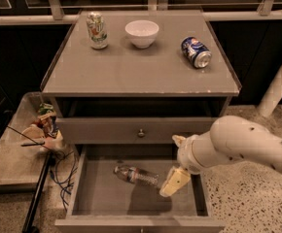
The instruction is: Pick water bottle from middle drawer and place on counter
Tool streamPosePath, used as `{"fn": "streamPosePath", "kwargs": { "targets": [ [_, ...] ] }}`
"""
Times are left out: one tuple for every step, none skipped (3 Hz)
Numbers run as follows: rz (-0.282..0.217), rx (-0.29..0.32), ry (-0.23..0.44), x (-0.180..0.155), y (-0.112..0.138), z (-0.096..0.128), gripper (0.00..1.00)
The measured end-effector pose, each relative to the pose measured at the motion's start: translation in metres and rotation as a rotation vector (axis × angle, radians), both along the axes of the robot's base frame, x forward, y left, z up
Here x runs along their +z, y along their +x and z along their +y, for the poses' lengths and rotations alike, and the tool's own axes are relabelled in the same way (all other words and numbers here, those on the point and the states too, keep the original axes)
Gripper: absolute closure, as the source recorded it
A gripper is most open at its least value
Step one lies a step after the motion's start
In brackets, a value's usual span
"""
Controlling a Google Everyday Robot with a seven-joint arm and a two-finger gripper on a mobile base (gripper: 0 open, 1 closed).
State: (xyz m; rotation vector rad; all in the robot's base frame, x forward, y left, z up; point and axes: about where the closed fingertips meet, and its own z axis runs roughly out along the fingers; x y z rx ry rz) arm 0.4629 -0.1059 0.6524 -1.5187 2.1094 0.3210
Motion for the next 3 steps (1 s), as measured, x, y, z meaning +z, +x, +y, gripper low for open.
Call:
{"fn": "streamPosePath", "kwargs": {
  "targets": [
    [-0.021,-0.008,0.084,-0.035,0.005,0.005,0.0],
    [-0.04,0.024,0.158,-0.064,0.0,0.021,0.0],
    [-0.063,0.074,0.226,-0.136,0.009,0.063,0.0]
  ]
}}
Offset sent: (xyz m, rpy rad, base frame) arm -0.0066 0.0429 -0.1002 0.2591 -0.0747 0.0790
